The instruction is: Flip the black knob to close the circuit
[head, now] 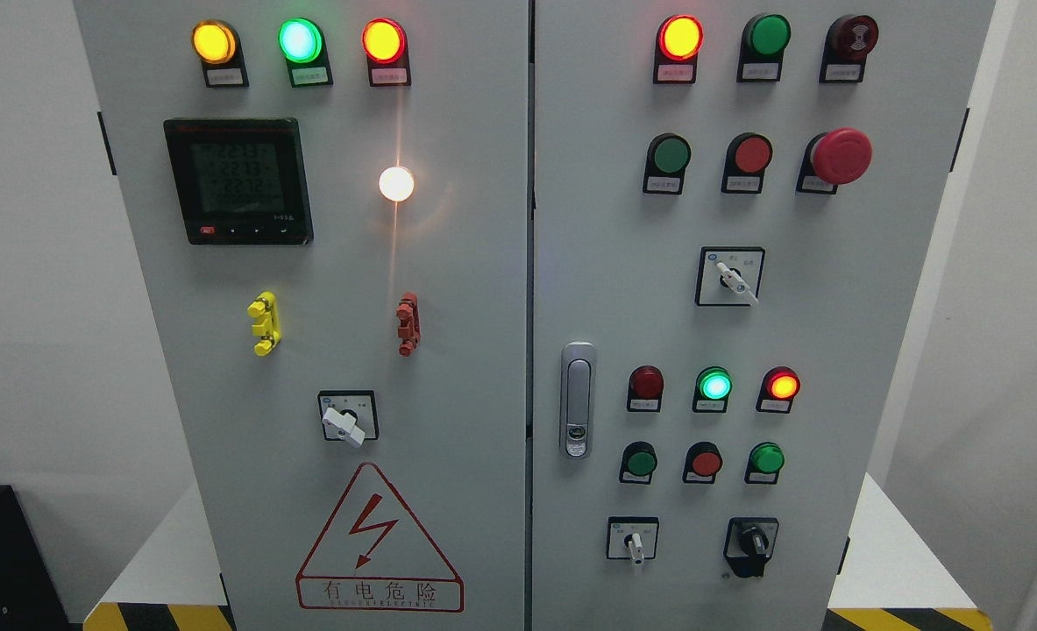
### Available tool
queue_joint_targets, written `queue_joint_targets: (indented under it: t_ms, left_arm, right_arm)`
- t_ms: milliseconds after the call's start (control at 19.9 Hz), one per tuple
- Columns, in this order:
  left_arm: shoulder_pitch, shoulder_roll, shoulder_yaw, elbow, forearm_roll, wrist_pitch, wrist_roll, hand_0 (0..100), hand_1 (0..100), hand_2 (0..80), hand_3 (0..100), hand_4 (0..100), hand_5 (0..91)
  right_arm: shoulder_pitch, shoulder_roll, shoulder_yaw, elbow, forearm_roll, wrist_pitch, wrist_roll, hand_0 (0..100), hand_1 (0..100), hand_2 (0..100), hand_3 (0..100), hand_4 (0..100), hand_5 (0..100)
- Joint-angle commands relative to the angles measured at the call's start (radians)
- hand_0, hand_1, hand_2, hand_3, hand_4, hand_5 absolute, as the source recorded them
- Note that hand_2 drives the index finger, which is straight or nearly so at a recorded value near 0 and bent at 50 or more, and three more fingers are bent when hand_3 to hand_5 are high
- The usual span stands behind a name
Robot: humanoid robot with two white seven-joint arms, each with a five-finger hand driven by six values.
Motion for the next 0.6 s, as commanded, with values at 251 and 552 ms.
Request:
queue_joint_targets:
  t_ms: [251, 552]
  left_arm:
    - [0.0, 0.0, 0.0, -0.001, 0.0, -0.001, 0.0, 12, 56, 0.0, 0, 0, 0.0]
    - [0.0, 0.0, -0.001, 0.001, 0.0, -0.001, 0.0, 12, 56, 0.0, 0, 0, 0.0]
  right_arm:
    - [0.01, 0.035, -0.015, -0.019, -0.11, -0.028, 0.034, 0, 0, 0, 1, 0, 0]
    - [0.016, 0.035, -0.027, -0.019, -0.122, -0.031, 0.047, 0, 0, 0, 0, 0, 0]
